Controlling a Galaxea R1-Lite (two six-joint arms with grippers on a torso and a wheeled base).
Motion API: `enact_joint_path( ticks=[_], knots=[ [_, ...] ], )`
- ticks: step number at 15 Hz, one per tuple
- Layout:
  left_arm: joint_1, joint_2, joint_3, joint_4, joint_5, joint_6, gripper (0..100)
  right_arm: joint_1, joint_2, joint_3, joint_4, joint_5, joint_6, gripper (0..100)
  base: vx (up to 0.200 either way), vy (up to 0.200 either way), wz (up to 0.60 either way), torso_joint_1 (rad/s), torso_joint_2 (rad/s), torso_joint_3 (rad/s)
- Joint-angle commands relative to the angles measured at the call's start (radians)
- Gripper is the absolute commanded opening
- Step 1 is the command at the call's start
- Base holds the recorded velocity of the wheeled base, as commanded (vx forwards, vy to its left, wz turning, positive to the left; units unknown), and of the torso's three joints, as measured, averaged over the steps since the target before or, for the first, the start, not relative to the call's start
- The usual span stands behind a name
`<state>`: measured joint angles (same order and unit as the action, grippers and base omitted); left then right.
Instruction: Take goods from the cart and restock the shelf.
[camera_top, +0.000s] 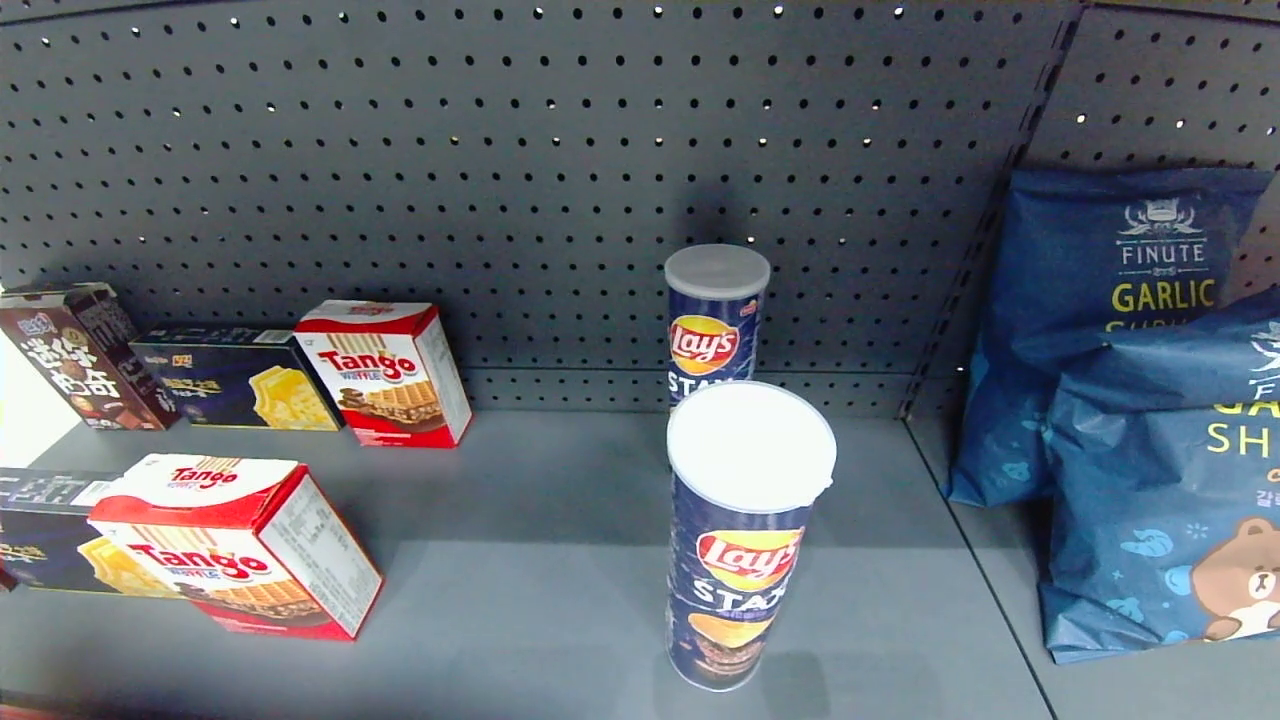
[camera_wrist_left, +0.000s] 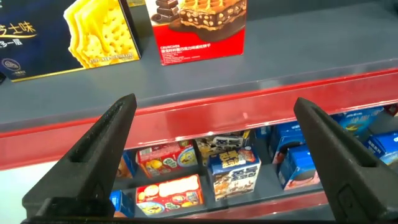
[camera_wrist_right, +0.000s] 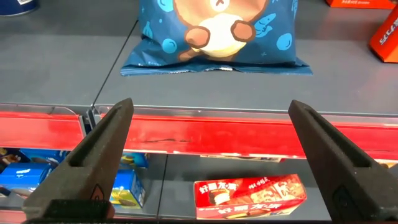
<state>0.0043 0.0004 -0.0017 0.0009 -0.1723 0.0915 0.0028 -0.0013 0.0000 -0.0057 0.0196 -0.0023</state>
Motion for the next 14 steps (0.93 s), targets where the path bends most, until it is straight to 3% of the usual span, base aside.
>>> enact_joint_path(
  ticks=[1, 4, 6, 14],
  knots=[
    [-0.001, 0.0, 0.0, -0.001, -0.001, 0.004, 100, 0.0, 0.001, 0.0, 0.0, 0.002, -0.001, 100, 0.0, 0.0, 0.0, 0.0, 0.0, 0.0],
    [-0.001, 0.0, 0.0, -0.001, 0.001, 0.002, 100, 0.0, 0.001, 0.0, 0.0, 0.002, 0.001, 100, 0.0, 0.0, 0.0, 0.0, 0.0, 0.0],
    [-0.001, 0.0, 0.0, -0.001, 0.001, 0.001, 100, 0.0, 0.001, 0.0, 0.0, 0.002, 0.001, 100, -0.2, 0.0, 0.0, 0.002, 0.0, 0.0],
    [-0.001, 0.0, 0.0, -0.001, 0.001, 0.001, 100, 0.0, 0.001, 0.0, 0.0, 0.005, -0.001, 100, 0.0, 0.0, 0.0, 0.0, 0.0, 0.0]
  ],
)
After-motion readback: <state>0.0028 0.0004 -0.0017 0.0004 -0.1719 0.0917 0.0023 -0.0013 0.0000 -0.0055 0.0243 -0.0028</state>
